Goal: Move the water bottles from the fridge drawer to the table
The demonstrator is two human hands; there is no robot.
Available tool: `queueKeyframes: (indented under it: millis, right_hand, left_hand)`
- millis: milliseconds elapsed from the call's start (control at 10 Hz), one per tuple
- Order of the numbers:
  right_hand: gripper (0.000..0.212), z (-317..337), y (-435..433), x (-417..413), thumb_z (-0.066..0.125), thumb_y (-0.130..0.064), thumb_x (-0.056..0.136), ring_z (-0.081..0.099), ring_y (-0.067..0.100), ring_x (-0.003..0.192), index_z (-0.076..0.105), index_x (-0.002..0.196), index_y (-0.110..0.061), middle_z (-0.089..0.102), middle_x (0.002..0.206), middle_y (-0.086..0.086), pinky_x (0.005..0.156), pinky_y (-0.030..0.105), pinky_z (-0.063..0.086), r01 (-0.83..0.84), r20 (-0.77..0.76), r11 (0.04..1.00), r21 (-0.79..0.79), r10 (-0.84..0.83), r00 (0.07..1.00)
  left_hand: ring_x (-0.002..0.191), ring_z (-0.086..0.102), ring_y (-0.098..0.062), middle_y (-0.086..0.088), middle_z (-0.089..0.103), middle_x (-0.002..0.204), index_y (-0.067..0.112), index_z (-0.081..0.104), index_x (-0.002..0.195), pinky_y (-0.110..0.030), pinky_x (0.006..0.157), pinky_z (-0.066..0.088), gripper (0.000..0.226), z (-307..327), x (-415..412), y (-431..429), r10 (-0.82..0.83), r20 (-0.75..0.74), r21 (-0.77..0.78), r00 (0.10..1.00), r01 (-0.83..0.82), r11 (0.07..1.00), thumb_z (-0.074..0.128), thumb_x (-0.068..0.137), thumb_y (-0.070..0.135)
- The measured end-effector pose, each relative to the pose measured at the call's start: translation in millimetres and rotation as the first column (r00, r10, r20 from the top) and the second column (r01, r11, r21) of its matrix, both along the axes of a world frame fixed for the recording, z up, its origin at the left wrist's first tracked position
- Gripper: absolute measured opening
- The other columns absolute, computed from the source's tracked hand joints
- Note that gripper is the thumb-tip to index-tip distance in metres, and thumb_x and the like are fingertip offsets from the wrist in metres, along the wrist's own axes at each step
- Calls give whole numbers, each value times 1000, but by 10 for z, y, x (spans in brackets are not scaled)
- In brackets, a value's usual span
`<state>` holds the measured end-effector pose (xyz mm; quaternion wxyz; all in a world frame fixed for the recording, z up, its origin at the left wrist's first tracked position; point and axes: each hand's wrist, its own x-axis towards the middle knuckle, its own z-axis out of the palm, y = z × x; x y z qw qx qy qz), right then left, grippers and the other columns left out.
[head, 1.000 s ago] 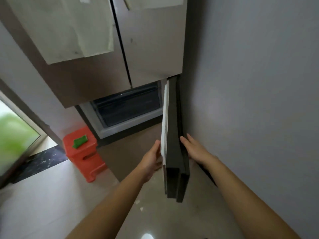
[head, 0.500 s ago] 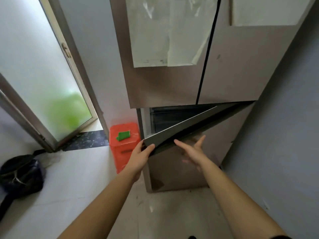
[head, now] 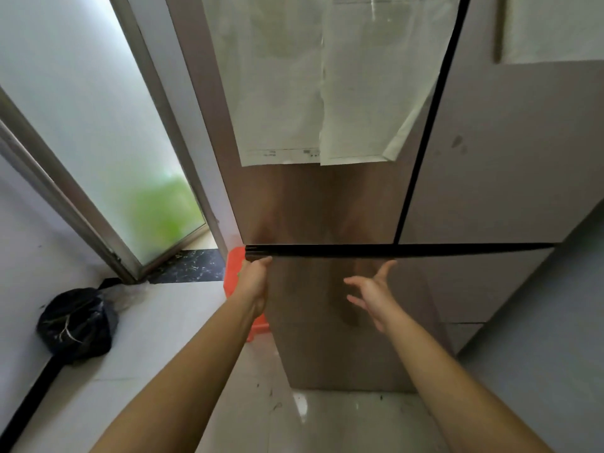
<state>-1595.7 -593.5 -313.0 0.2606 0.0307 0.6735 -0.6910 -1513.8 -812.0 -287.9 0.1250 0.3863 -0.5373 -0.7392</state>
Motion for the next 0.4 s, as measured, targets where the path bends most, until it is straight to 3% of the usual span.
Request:
queueKeyframes:
  millis: [100,200,300,400]
  right_hand:
    - [122,-45,18,-41,67,-6,88,40,28,140,-33,143,-48,-1,167,4,107,47,46,-62,-36,996,69,64,997]
    - [125,-25,20,-45,69,-6,87,38,28,141,-34,141,-51,-7,167,2,103,47,50,-74,-42,995,64,77,996]
    - [122,63,79,5,69,-10,88,41,27,138,-34,143,-47,0,167,2,103,45,50,-135,-21,984,114,138,990]
    - [104,227,175,14,66,-17,93,50,29,129,-16,156,-33,26,161,7,93,37,53,-151,-8,952,264,159,987]
  left_hand:
    - [105,62,-13,-2,66,123,22,49,138,-25,79,45,67,-13,-190,50,-70,-58,54,996,73,996,65,73,17]
    - [124,51,-21,-2,52,140,27,27,147,-41,103,35,88,-100,-279,71,-27,-41,84,999,30,996,71,72,18]
    - [131,44,-22,0,43,147,28,17,152,-45,110,33,96,-21,-193,108,-88,32,10,996,88,996,71,73,25]
    - [104,56,-17,-1,57,128,12,38,145,-35,93,46,69,142,-30,148,-75,128,-215,989,101,971,66,84,25]
